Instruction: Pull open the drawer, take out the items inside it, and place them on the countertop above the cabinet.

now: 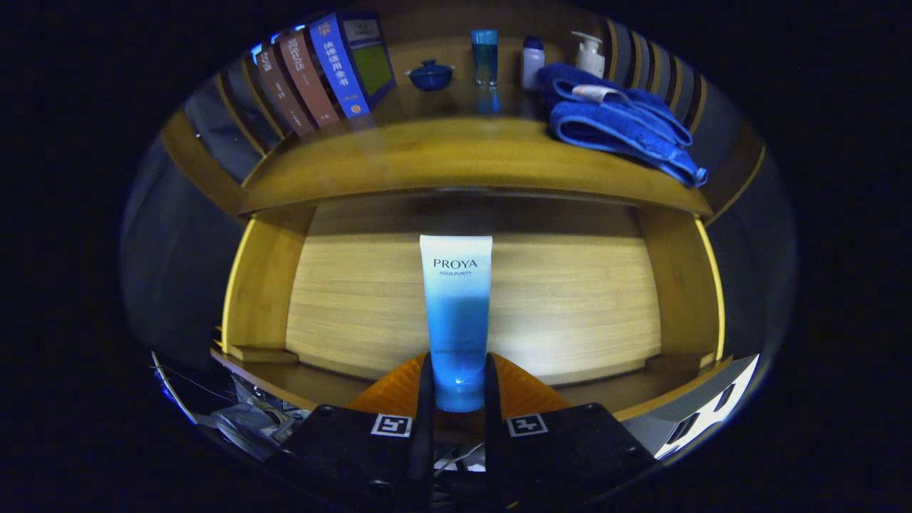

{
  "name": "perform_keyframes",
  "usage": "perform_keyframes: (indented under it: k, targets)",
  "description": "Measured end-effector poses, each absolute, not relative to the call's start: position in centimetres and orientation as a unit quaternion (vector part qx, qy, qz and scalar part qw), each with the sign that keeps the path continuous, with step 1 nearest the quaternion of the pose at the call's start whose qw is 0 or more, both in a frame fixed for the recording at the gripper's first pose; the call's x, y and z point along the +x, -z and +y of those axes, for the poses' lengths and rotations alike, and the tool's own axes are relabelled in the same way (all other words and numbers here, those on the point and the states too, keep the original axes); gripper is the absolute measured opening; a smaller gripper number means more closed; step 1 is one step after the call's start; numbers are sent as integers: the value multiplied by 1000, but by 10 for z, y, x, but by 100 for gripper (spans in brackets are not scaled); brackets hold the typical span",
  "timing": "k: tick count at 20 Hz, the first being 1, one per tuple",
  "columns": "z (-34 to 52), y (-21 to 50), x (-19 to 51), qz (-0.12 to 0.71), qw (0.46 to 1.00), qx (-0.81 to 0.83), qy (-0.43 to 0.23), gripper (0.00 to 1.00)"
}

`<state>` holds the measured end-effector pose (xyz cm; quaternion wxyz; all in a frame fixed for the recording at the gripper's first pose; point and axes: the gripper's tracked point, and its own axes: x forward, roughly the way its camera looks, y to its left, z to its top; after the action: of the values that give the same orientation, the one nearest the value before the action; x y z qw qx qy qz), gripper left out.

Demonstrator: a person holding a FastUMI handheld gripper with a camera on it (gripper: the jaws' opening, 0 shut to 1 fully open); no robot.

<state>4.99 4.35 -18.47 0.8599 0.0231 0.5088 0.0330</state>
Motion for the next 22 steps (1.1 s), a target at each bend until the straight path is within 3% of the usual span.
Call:
perform_keyframes:
  k: [9, 22]
  targets:
    - [44, 102, 127, 434, 901, 0, -18, 33]
    - [54, 144, 247, 482, 876, 3, -12, 34]
